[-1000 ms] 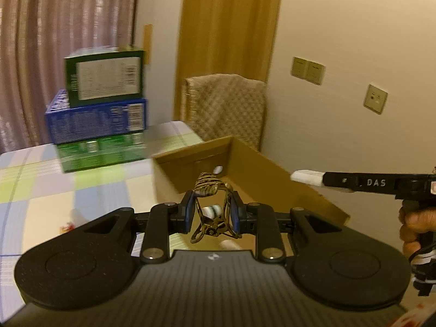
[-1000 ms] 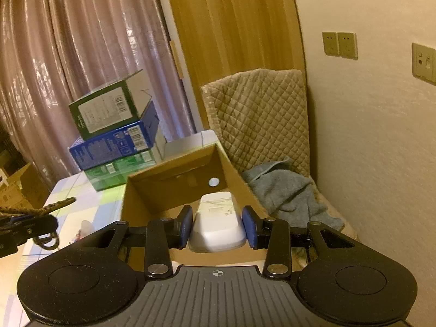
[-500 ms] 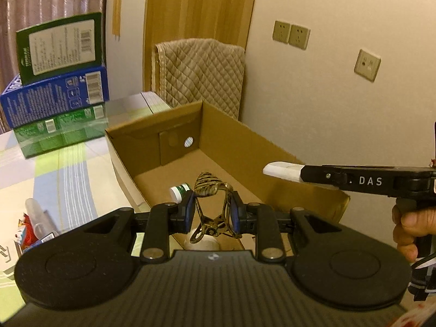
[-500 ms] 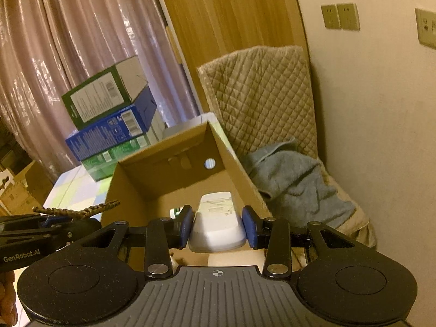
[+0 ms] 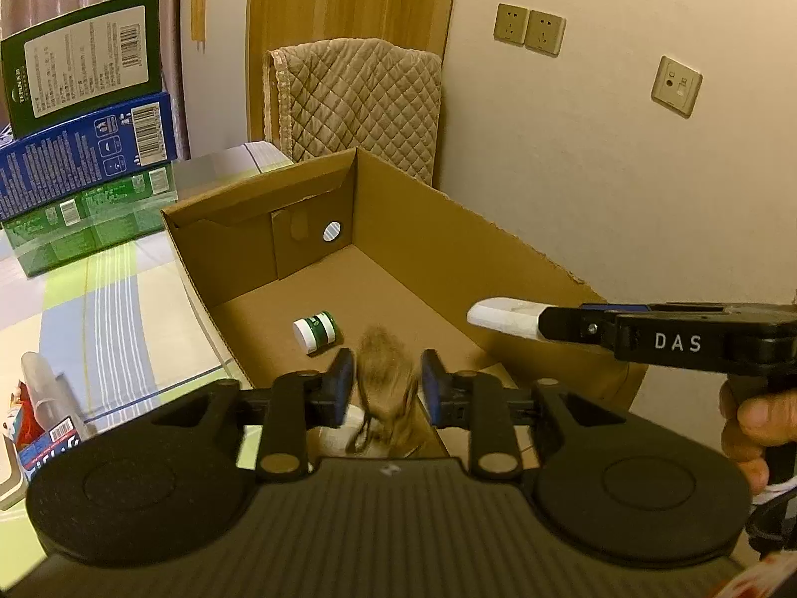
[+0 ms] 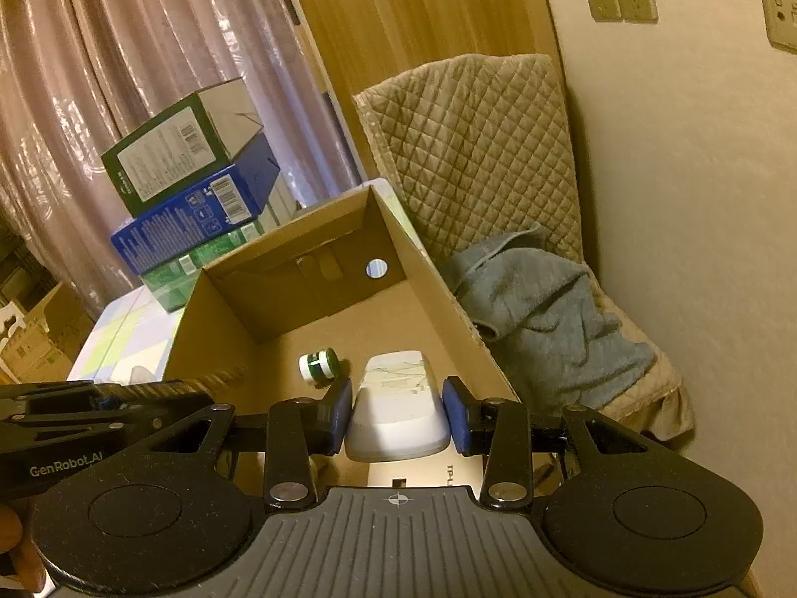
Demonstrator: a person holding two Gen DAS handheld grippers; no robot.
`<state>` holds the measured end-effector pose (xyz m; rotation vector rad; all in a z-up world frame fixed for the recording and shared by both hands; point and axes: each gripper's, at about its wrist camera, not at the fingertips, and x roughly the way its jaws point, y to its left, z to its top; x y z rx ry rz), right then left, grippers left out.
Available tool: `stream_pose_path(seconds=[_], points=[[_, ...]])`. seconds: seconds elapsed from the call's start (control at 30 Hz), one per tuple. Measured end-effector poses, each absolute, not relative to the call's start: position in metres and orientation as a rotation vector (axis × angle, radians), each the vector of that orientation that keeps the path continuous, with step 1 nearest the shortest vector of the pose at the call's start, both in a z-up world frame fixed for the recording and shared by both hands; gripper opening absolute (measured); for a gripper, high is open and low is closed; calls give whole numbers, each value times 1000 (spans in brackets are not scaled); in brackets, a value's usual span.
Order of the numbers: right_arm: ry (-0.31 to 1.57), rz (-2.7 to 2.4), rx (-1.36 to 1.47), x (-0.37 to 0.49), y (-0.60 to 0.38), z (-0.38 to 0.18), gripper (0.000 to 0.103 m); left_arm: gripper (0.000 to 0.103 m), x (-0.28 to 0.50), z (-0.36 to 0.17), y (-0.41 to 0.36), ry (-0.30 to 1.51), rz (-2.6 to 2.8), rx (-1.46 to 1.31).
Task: Organize rigid objects
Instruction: 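Open left tool to drop braided cord into box while right tool holds bar above it, then lower white bar into the box and open the right tool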
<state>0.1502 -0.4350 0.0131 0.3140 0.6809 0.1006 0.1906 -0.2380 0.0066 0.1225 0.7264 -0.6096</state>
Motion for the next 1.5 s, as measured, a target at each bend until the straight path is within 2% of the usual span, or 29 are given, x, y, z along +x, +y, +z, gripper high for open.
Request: stream_pose_path(seconds=[0.67,1.5], points=[[702,120,300,147,-416,14,36,31,178,22,-197,702,-556,96],[695,112,348,152,-412,14,38,32,172,27,-191,700,-564,76]])
